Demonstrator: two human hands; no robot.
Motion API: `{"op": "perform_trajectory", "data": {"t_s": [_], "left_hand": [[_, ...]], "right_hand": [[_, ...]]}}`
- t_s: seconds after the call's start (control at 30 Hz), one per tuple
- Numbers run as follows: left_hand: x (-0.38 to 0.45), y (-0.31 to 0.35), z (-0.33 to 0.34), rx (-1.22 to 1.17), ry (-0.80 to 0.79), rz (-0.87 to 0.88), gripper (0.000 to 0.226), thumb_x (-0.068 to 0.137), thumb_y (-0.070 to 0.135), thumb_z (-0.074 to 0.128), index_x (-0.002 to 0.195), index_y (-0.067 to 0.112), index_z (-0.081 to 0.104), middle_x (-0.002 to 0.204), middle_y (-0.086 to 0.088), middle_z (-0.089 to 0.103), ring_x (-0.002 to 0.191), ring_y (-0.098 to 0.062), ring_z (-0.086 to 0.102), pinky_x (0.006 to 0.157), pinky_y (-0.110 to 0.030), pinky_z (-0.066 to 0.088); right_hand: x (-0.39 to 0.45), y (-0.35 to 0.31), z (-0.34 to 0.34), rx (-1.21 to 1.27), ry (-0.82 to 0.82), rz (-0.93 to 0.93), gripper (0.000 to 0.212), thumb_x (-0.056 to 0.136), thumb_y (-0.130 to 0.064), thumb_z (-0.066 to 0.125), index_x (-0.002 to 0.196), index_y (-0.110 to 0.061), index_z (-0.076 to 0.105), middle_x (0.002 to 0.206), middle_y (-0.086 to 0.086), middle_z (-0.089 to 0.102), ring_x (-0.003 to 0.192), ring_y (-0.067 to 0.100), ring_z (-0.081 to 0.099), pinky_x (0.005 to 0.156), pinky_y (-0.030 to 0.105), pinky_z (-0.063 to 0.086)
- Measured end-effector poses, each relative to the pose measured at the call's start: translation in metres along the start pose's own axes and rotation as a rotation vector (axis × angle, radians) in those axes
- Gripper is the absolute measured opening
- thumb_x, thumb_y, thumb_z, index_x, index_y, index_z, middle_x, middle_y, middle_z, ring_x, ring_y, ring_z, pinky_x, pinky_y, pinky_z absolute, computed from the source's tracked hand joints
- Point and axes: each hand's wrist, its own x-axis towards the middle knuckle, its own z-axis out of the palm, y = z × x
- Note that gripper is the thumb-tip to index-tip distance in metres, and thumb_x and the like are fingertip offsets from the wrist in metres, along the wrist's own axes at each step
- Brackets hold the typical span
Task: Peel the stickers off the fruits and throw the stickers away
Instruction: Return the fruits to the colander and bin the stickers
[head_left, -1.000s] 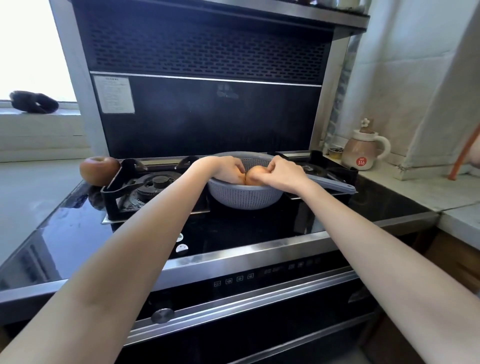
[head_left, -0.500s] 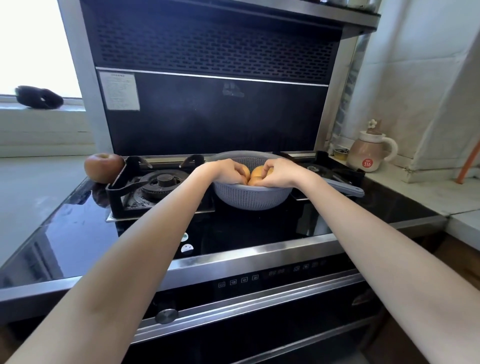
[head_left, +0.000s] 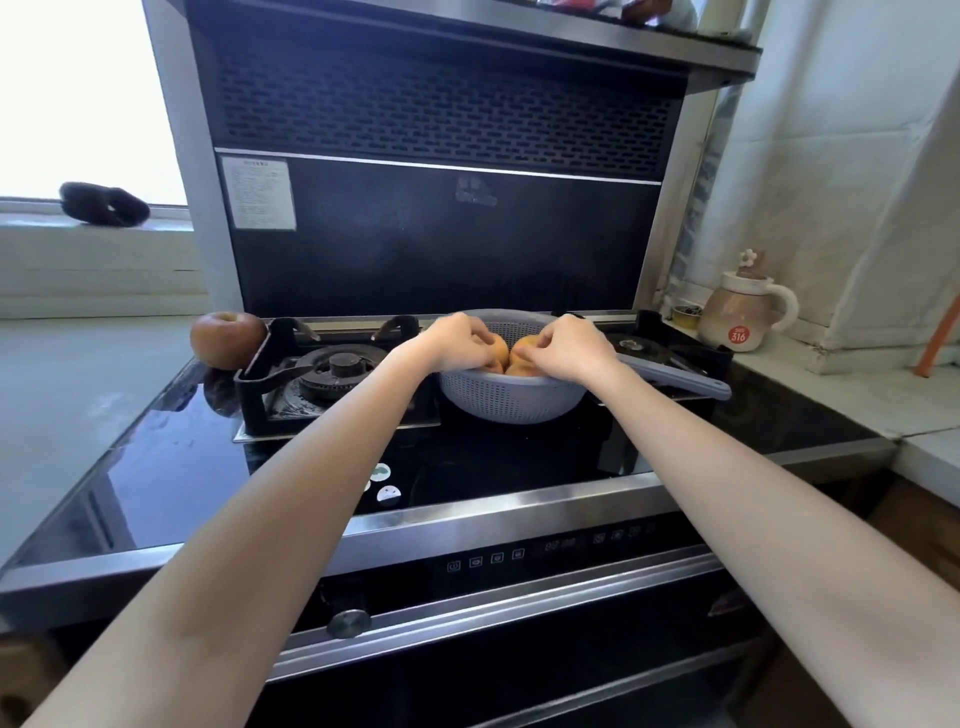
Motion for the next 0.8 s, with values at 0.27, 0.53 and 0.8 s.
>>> {"op": "perform_trajectory", "data": {"t_s": [0.27, 0.53, 0.8], "left_hand": [[-0.046, -0.014, -0.026, -0.247, 0.479, 0.096, 0.014, 0.086, 0.008, 0.062, 0.097, 0.011, 0.068, 0.091, -0.006, 0.069, 0.087, -0.017, 0.063, 0.075, -0.024, 0.048], [-0.075, -0.061, -0.080, -0.242, 0.706, 0.016, 0.007, 0.087, 0.013, 0.065, 0.092, 0.015, 0.068, 0.076, 0.004, 0.062, 0.069, -0.001, 0.055, 0.063, -0.012, 0.040], [-0.086, -0.130, -0.123, -0.244, 0.826, -0.191, 0.006, 0.085, 0.018, 0.062, 0.090, 0.021, 0.064, 0.077, 0.008, 0.061, 0.081, -0.018, 0.064, 0.081, -0.034, 0.053]], "right_hand": [[-0.015, -0.050, 0.013, 0.337, 0.313, -0.141, 0.033, 0.091, -0.045, 0.054, 0.074, -0.019, 0.065, 0.075, -0.006, 0.066, 0.075, 0.017, 0.060, 0.063, 0.029, 0.040], [-0.011, -0.132, 0.038, 0.645, 0.133, -0.149, 0.041, 0.094, -0.033, 0.057, 0.055, -0.022, 0.063, 0.069, -0.004, 0.067, 0.076, 0.016, 0.063, 0.075, 0.030, 0.048], [0.007, -0.204, 0.065, 0.625, -0.037, -0.261, 0.035, 0.093, -0.033, 0.060, 0.074, -0.006, 0.072, 0.066, 0.001, 0.067, 0.068, 0.014, 0.062, 0.076, 0.034, 0.054]]}}
